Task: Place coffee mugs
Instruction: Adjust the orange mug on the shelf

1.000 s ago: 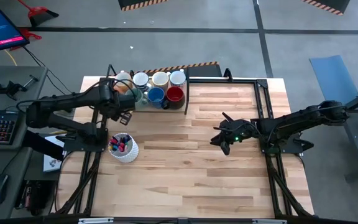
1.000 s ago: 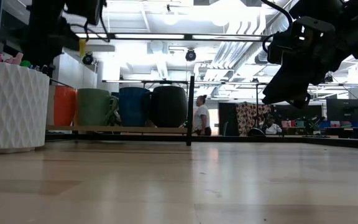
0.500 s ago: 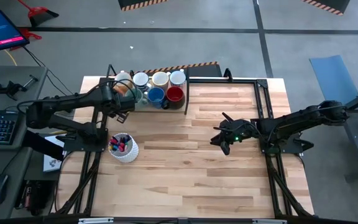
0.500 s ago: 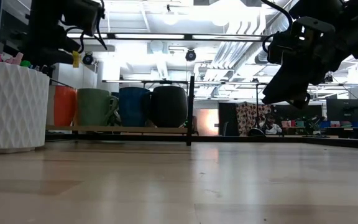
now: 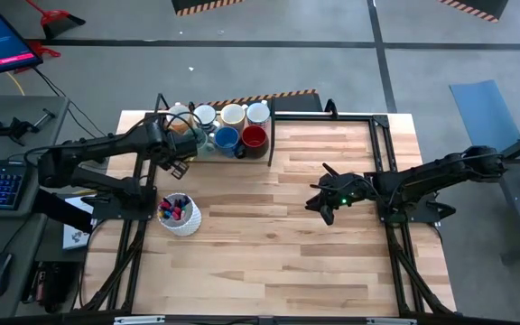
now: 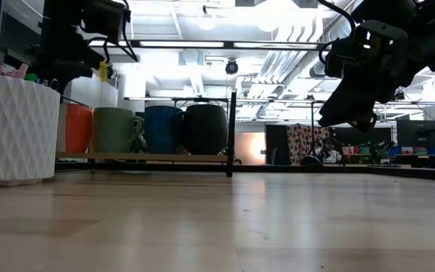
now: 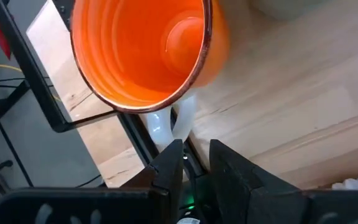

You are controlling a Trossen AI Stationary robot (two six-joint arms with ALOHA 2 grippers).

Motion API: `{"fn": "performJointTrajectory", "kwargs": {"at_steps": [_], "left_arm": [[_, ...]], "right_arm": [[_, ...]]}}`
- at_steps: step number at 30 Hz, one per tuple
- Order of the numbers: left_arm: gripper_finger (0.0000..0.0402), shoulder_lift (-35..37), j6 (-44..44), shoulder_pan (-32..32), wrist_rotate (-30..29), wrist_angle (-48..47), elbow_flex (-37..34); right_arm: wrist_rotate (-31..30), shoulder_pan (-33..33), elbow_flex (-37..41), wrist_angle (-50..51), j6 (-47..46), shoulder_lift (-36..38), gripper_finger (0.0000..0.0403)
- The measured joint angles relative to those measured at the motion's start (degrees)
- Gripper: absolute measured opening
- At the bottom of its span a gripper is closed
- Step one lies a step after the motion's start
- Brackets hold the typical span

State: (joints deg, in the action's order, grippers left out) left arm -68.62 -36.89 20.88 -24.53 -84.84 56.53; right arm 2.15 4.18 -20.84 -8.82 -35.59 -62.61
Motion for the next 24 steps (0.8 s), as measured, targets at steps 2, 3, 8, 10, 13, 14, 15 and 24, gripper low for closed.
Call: {"fn": "performJointTrajectory", "kwargs": {"at_steps": [2, 3, 8, 10, 13, 14, 15, 24], "left_arm": [[0.0069, 0.00, -0.30, 0.06, -0.29, 0.02, 0.00], [0.0069, 0.00, -0.36, 0.20, -0.51, -0.03, 0.00], [0.0069, -0.42, 1.51, 1.42, -0.90, 0.14, 0.00], [0.0069, -1.04, 1.57, 1.84, -1.29, 0.33, -0.02], [0.0069, -1.32, 2.27, 2.58, -1.73, 0.75, -0.02], [0.0069, -1.42, 2.71, 2.84, -1.73, 0.92, -0.02], [0.0069, -1.44, 3.04, 3.11, -1.89, 1.20, -0.02], [0.0069, -1.42, 4.56, 5.48, -2.48, 1.66, -0.02]], "right_arm": [[0.01, -0.01, 0.00, 0.00, 0.00, 0.00, 0.0081], [0.02, 0.00, 0.00, 0.00, 0.00, 0.00, 0.0081], [0.02, 0.00, 0.00, 0.00, -0.03, 0.00, 0.0081], [0.02, -0.02, 0.00, 0.00, 0.00, 0.00, 0.0081], [0.04, 0.00, 0.00, 0.00, 0.00, 0.00, 0.0081], [0.04, 0.00, 0.00, 0.00, 0.00, 0.00, 0.0081], [0.04, -0.02, 0.00, 0.00, 0.00, 0.00, 0.0081], [0.04, 0.00, 0.00, 0.00, 0.02, 0.00, 0.0081]]}}
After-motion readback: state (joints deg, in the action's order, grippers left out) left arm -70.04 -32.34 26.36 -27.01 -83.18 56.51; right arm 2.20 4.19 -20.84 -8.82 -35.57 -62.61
